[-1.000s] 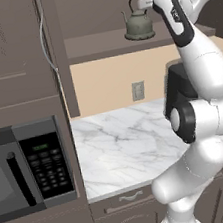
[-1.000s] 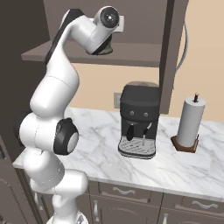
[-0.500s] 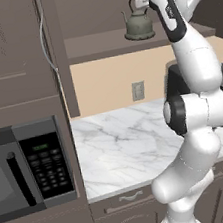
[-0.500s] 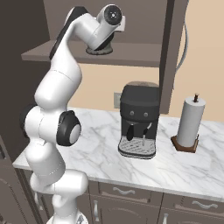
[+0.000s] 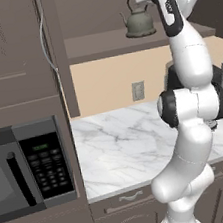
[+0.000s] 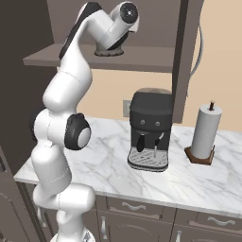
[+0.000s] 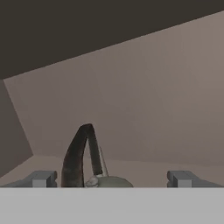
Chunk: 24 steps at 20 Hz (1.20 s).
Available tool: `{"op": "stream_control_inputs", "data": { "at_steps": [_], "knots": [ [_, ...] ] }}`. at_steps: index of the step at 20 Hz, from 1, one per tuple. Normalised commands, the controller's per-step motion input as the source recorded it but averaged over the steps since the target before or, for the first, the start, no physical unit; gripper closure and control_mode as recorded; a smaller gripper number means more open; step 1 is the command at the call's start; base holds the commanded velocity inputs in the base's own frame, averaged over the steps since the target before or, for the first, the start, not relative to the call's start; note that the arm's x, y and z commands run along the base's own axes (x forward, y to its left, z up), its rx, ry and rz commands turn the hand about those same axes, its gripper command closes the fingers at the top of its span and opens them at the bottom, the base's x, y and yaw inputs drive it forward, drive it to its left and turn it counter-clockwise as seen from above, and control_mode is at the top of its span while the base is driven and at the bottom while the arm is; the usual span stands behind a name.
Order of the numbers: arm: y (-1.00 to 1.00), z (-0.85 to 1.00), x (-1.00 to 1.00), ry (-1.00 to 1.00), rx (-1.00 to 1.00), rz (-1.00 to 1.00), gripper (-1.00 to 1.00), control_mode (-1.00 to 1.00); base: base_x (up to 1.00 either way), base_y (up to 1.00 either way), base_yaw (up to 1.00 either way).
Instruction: Open the cabinet, pick the kettle from the cabinet, and place it in the sink.
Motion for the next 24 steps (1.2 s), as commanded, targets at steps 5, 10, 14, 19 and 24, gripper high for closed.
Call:
{"op": "stream_control_inputs", "data": {
  "at_steps": [5,10,14,19,24],
  "knots": [
    [-0.06,-0.05,0.10,0.01,0.04,0.04,-1.00,-1.00,0.00,0.00,0.00],
    [0.03,-0.20,0.00,0.00,0.02,0.02,-1.00,-1.00,0.00,0.00,0.00],
    [0.26,-0.32,0.00,0.00,0.00,0.00,1.00,-1.00,0.00,0.00,0.00],
    [0.37,-0.32,0.00,-0.03,0.00,0.00,1.00,-1.00,0.00,0.00,0.00],
    [0.26,-0.25,-0.06,-0.12,0.02,0.00,1.00,-1.00,0.00,0.00,0.00]
  ]
}}
